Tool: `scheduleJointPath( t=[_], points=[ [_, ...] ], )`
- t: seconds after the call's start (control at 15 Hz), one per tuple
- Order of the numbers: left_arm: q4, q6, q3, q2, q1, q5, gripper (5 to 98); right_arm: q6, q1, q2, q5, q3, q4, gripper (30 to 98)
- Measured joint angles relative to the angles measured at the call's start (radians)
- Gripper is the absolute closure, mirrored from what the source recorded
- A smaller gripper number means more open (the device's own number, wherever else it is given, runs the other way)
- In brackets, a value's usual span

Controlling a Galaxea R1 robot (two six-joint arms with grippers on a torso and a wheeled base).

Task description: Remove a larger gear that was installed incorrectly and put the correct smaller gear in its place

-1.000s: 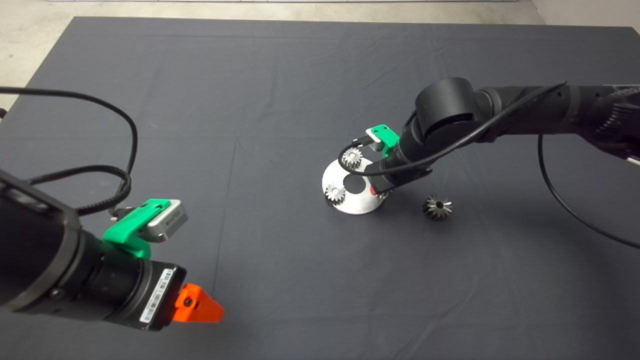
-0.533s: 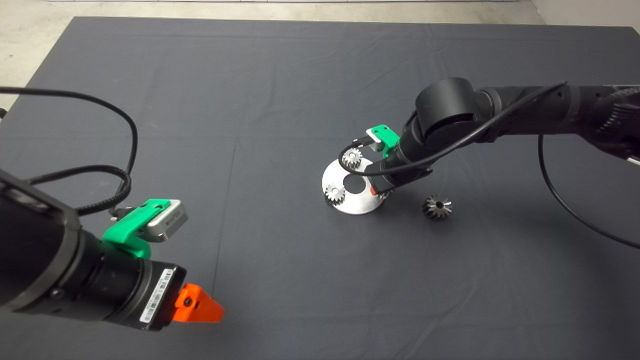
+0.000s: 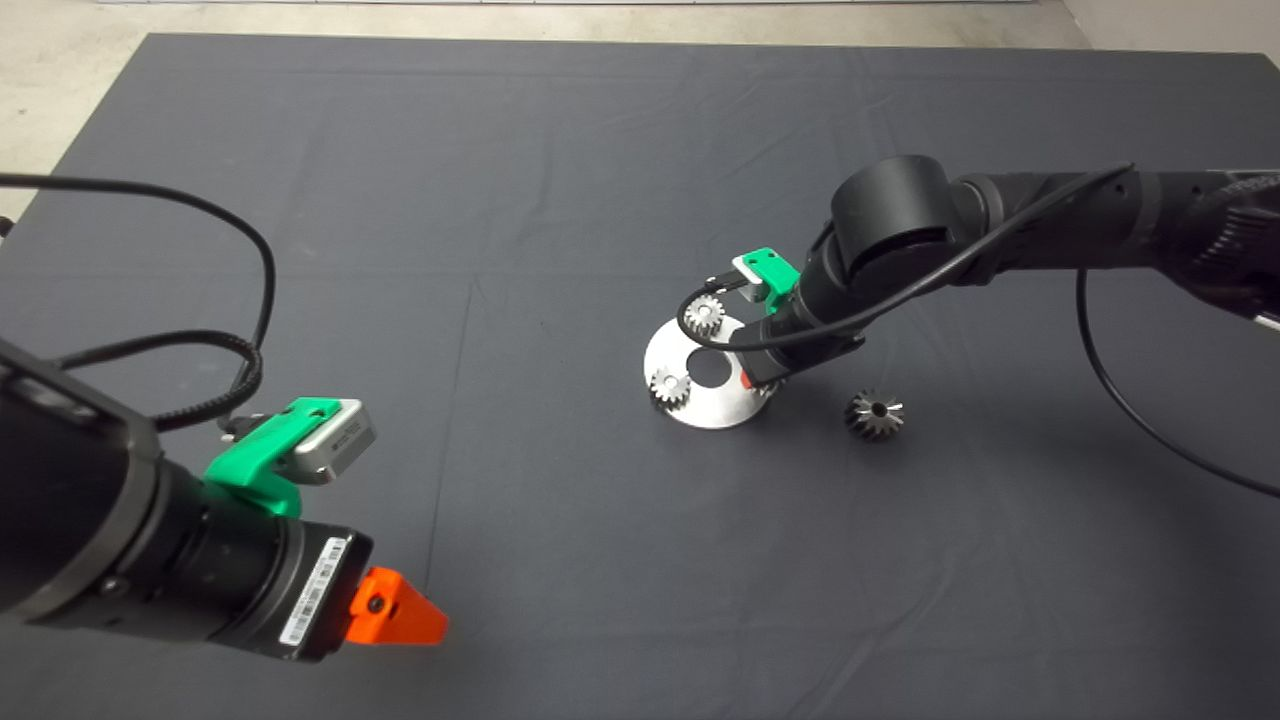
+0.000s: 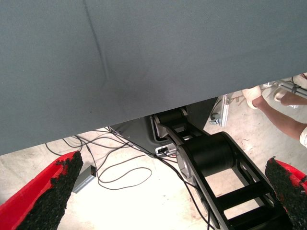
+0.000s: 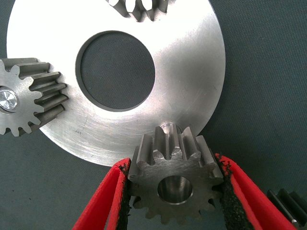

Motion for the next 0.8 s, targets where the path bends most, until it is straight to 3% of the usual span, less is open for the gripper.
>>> scheduleJointPath(
  t=[0.8],
  points=[
    [0.0, 0.0, 0.0, 0.0, 0.0, 0.0, 5.5, 0.003, 0.0, -0.003, 0.0, 0.0, 0.0, 87.3]
  ],
)
